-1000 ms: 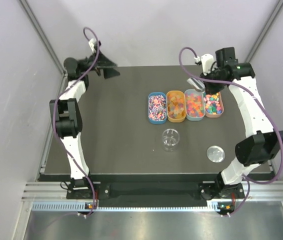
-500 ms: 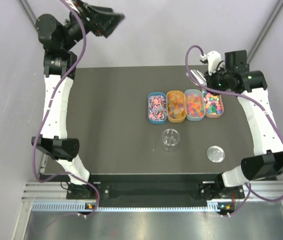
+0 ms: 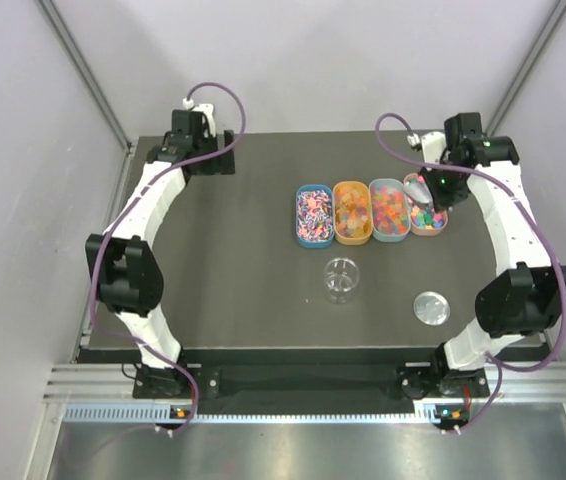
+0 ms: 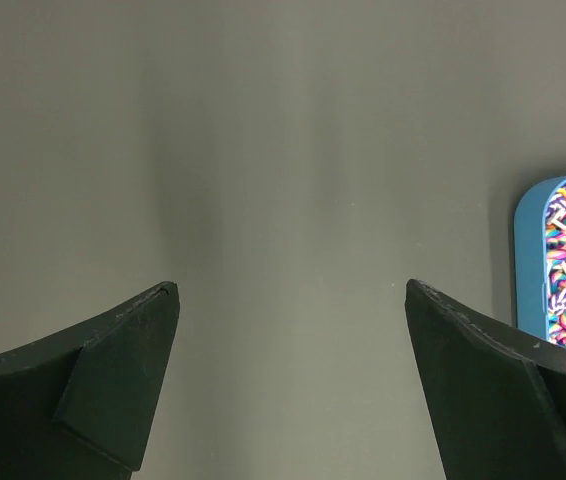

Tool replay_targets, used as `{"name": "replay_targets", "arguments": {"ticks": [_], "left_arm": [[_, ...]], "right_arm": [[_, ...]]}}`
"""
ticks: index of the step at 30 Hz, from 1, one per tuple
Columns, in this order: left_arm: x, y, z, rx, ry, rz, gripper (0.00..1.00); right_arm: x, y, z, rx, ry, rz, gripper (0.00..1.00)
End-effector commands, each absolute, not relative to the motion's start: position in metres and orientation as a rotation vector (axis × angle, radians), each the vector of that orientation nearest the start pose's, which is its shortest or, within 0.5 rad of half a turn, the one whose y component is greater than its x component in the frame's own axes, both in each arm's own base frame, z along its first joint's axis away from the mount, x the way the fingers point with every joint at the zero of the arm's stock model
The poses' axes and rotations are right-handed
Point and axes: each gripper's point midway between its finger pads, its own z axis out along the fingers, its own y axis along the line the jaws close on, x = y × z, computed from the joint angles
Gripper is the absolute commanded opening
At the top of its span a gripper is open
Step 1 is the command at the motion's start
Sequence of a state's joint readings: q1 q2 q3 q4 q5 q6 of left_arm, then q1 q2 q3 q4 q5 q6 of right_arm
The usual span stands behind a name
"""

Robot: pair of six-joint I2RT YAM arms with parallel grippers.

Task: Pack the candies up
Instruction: Scoop the fake candies from the storage box.

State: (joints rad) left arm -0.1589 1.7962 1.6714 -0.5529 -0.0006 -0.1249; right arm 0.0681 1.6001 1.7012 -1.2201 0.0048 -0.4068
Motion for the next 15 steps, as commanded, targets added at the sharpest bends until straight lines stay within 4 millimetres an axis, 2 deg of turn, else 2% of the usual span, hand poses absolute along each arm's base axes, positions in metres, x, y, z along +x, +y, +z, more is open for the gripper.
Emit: {"name": "replay_targets", "arguments": {"ticks": [1, 2, 3, 4, 5, 6, 8, 9, 10, 11, 15], "left_arm": [[0.502, -0.114, 0.261, 0.175, 2.078, -0.13, 0.99], [0.508, -0.125, 0.246, 0.221, 2.096, -0.115, 0.99], [0.509, -0.147, 0.239, 0.285, 2.099, -0.124, 0.99], [0.512, -0.156, 0.231, 0.355, 2.105, -0.111, 0.99], [0.518, -0.166, 0.233, 0.372, 2.098, -0.134, 0.99], [0.526, -0.175, 0.21, 0.385, 2.137, -0.162, 0.99], [0.537, -0.191, 0.205, 0.337, 2.138, -0.257, 0.99], [0.548, -0.197, 0.194, 0.32, 2.13, -0.277, 0.99], [0.554, -0.201, 0.192, 0.298, 2.119, -0.299, 0.99], [0.568, -0.207, 0.194, 0.292, 2.076, -0.317, 0.99], [0.597, -0.227, 0.199, 0.312, 1.975, -0.387, 0.99]], "right_arm": [[0.319, -0.012, 0.203, -0.549, 2.742, -0.156, 0.0], [0.31, -0.017, 0.193, -0.526, 2.781, -0.15, 0.0], [0.307, -0.019, 0.189, -0.517, 2.797, -0.145, 0.0], [0.304, -0.019, 0.186, -0.508, 2.813, -0.131, 0.0], [0.301, -0.031, 0.183, -0.451, 2.836, -0.133, 0.0], [0.301, -0.034, 0.181, -0.435, 2.847, -0.129, 0.0], [0.301, -0.04, 0.181, -0.411, 2.86, -0.127, 0.0], [0.303, -0.042, 0.178, -0.405, 2.873, -0.121, 0.0], [0.305, -0.045, 0.181, -0.383, 2.871, -0.119, 0.0], [0.308, -0.044, 0.179, -0.381, 2.879, -0.106, 0.0], [0.314, -0.043, 0.171, -0.388, 2.899, -0.083, 0.0]]}}
